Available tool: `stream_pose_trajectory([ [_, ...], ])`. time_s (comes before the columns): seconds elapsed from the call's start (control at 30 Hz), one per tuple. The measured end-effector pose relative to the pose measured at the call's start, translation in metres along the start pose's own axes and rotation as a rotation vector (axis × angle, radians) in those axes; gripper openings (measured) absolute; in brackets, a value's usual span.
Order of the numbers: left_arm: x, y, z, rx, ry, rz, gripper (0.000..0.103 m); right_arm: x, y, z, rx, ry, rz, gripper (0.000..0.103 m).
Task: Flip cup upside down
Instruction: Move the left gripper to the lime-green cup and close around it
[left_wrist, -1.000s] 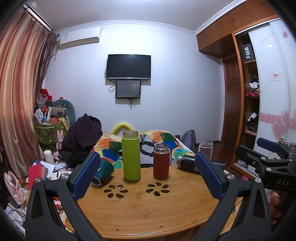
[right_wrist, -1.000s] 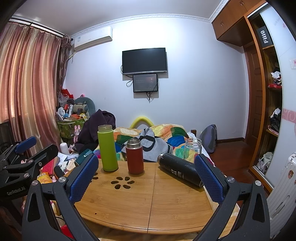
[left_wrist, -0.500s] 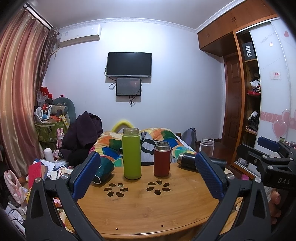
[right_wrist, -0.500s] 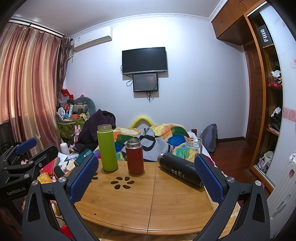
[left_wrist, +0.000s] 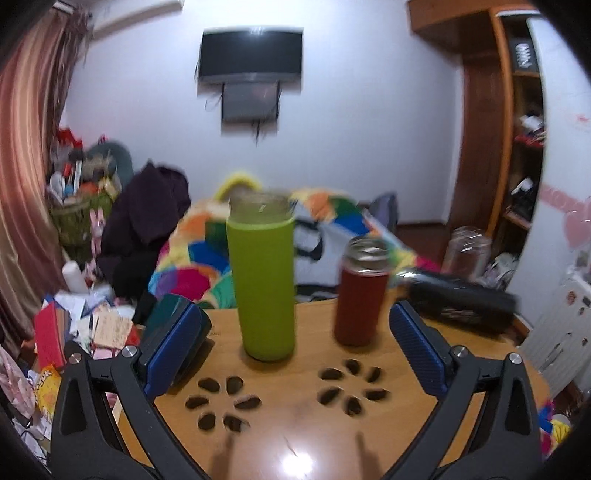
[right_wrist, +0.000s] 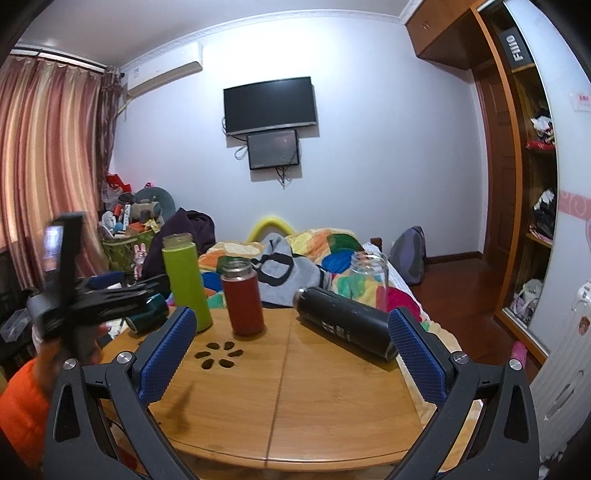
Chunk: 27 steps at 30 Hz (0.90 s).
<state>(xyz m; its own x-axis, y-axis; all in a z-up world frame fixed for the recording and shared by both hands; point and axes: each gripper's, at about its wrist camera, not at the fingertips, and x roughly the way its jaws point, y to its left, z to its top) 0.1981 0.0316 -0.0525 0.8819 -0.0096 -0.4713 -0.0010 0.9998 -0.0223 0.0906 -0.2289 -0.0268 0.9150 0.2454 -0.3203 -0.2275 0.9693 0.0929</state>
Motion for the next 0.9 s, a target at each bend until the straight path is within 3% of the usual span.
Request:
stream_pose_trajectory([
  [0.27, 0.086, 0.019, 0.015, -0.039, 0.082, 0.088, 0.102, 0.025, -0.028, -0.011, 0.047, 0.065, -0.028, 0.103],
  [0.3, 0.092, 0.021, 0.016, -0.051, 0.086, 0.083, 0.099, 0.027, -0.030, -0.013, 0.053, 0.072, -0.025, 0.103],
  [0.37, 0.100, 0.023, 0.016, -0.053, 0.092, 0.065, 0.076, 0.031, -0.033, -0.016, 0.058, 0.083, -0.027, 0.103],
  [0.43, 0.106, 0.023, 0.015, -0.040, 0.117, 0.030, 0.063, 0.031, -0.033, -0.017, 0.059, 0.091, -0.028, 0.103],
  [0.67, 0.095, 0.021, 0.014, -0.027, 0.146, 0.010, 0.063, 0.030, -0.029, -0.016, 0.052, 0.090, -0.025, 0.103],
  [0.9, 0.049, 0.003, -0.004, 0.038, 0.158, -0.095, 0.063, 0.023, -0.018, -0.014, 0.028, 0.066, -0.015, 0.103],
])
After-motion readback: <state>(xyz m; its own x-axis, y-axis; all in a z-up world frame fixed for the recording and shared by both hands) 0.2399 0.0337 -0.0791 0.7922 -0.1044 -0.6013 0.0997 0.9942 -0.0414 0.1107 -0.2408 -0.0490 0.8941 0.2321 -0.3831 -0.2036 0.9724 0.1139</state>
